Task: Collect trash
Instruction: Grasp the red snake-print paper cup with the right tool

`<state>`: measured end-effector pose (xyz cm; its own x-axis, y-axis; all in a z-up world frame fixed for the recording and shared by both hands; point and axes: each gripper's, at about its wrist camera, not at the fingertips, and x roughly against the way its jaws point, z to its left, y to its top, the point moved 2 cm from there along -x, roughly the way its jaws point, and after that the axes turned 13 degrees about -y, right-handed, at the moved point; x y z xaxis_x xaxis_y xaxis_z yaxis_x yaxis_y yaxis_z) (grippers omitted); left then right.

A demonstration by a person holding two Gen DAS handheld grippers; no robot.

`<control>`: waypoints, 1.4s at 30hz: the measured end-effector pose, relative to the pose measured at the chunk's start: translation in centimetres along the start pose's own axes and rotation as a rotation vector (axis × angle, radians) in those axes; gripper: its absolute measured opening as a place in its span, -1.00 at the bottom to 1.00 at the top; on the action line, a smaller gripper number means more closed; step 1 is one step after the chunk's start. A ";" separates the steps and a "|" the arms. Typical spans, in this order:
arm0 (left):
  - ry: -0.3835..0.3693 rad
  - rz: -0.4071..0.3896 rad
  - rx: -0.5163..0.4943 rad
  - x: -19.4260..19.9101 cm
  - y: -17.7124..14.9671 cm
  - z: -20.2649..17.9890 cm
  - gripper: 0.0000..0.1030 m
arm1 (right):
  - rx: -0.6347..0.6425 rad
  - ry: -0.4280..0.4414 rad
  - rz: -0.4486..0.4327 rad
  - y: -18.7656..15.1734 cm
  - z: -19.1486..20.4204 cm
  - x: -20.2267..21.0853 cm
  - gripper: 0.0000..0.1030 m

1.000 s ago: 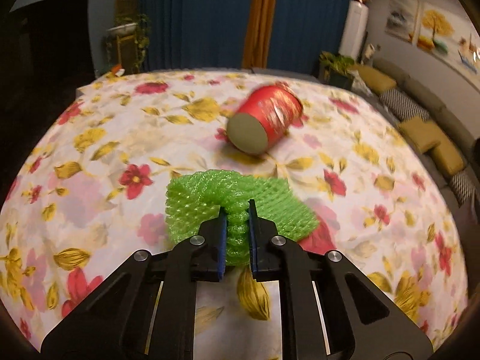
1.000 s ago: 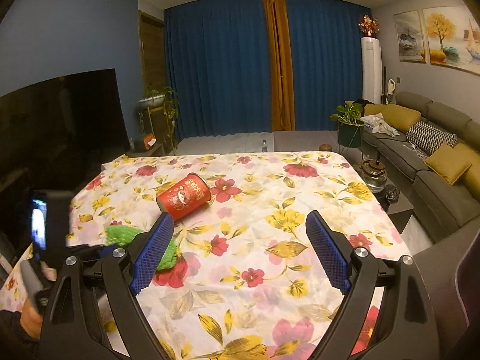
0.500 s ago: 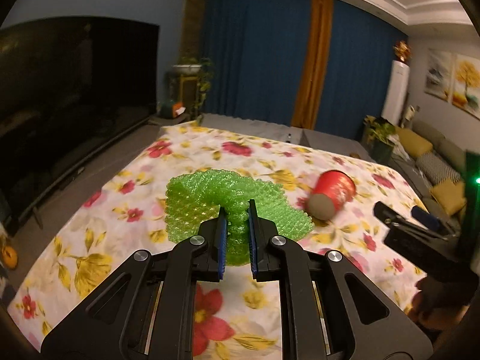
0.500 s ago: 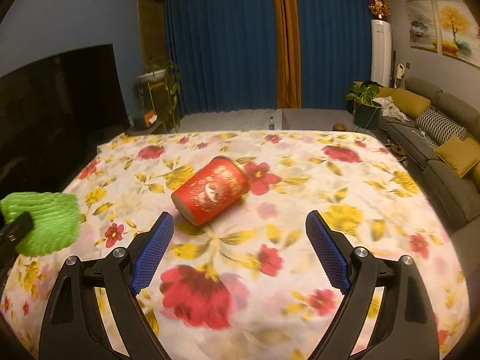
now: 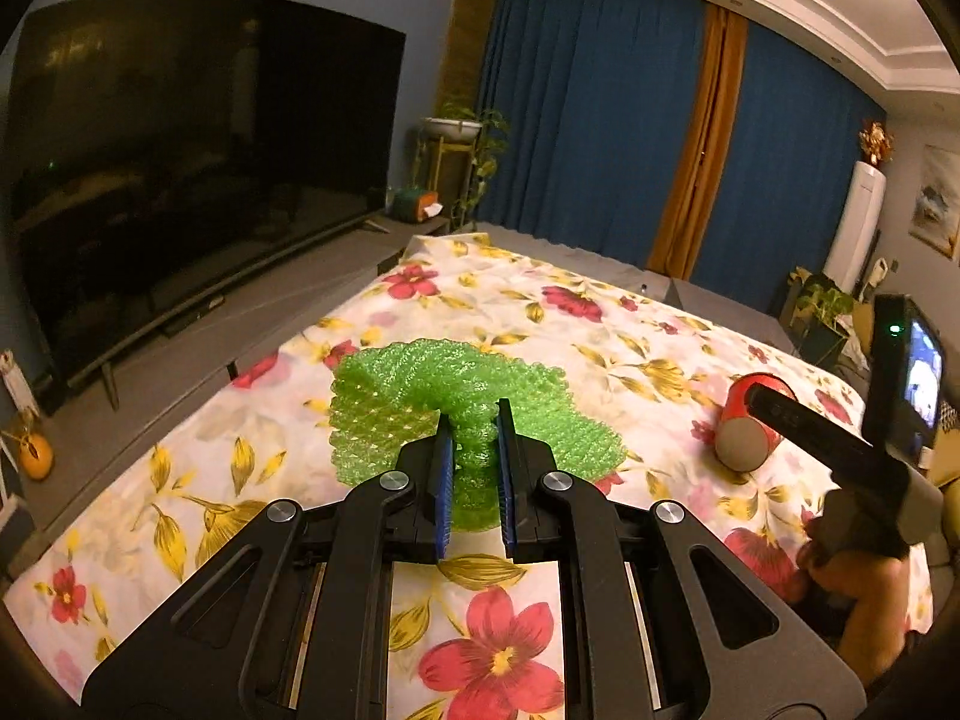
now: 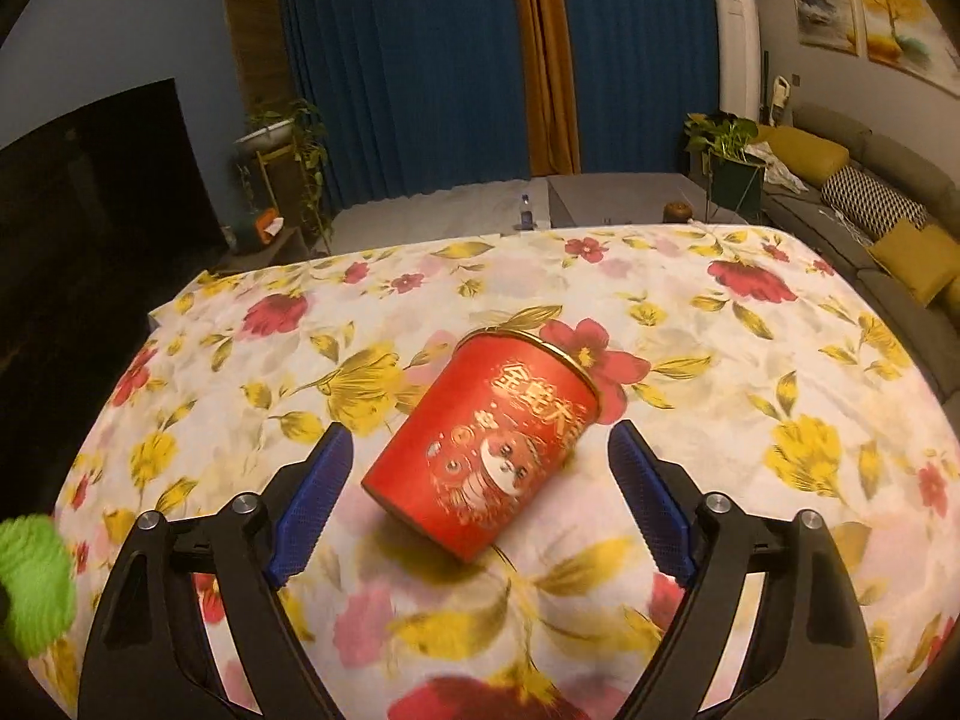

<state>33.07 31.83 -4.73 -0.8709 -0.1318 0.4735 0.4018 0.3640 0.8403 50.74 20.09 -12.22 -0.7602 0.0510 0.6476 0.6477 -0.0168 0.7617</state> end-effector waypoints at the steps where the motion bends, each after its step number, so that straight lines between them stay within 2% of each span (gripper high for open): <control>1: 0.000 0.000 0.002 0.0 0.0 0.1 -0.78 | -0.005 0.001 0.015 0.0 0.2 -0.5 0.59; 5: -0.002 0.007 0.008 -0.2 -0.2 0.3 -0.78 | -0.020 0.010 0.051 -0.1 0.4 -1.9 0.38; 9: -0.006 0.011 0.004 -0.4 -0.2 0.2 -0.78 | -0.008 0.021 0.044 -0.3 0.6 -1.6 0.17; 13: -0.008 0.009 -0.008 -0.3 -0.4 -0.1 -0.78 | -0.005 0.037 0.038 -0.5 -0.1 -0.6 0.05; 15: -0.010 0.011 -0.011 -0.5 -0.4 -0.2 -0.77 | -0.002 0.051 0.028 -0.5 -0.5 0.0 -0.16; 16: -0.014 0.013 -0.012 -0.5 -0.5 -0.3 -0.78 | 0.000 0.053 0.025 -0.6 -0.9 0.5 -0.21; 18: -0.020 0.015 -0.012 -0.6 -0.5 -0.3 -0.78 | 0.017 0.046 0.008 -0.6 -1.4 1.3 -0.59; 20: -0.031 0.019 -0.010 -0.7 -0.6 -0.4 -0.77 | 0.033 0.049 0.001 -0.6 -1.7 1.9 -0.80; 23: -0.037 0.020 -0.015 -0.7 -0.8 -0.6 -0.78 | 0.031 0.077 0.021 -0.8 -2.4 2.1 -0.80; 25: -0.048 0.028 -0.014 -0.8 -0.9 -0.7 -0.77 | 0.043 0.082 0.023 -0.8 -2.5 2.1 -0.67; 26: -0.048 0.028 -0.018 -0.8 -1.0 -0.7 -0.77 | 0.056 0.076 0.022 -0.9 -2.4 2.1 -0.42; 27: -0.046 0.027 -0.020 -0.8 -1.0 -0.8 -0.77 | 0.064 0.071 0.016 -0.9 -2.4 2.1 -0.05; 29: -0.051 0.030 -0.011 -0.9 -1.0 -0.6 -0.77 | 0.073 0.052 -0.007 -1.0 -2.3 2.2 0.24; 32: -0.046 0.031 -0.017 -1.0 -1.1 -0.7 -0.77 | 0.107 0.043 -0.010 -0.8 -1.6 1.7 0.24; 39: -0.023 0.026 -0.001 -1.2 -1.1 -0.2 -0.77 | 0.113 0.050 0.056 -1.3 -0.7 -1.4 0.24; 42: -0.015 0.025 -0.001 -1.3 -1.2 0.0 -0.77 | 0.122 0.072 0.069 -1.3 -0.4 -1.7 0.12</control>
<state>33.73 31.59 -6.32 -0.8646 -0.1088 0.4905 0.4239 0.3662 0.8284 51.14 19.66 -14.34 -0.7128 -0.0180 0.7012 0.6962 0.1036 0.7104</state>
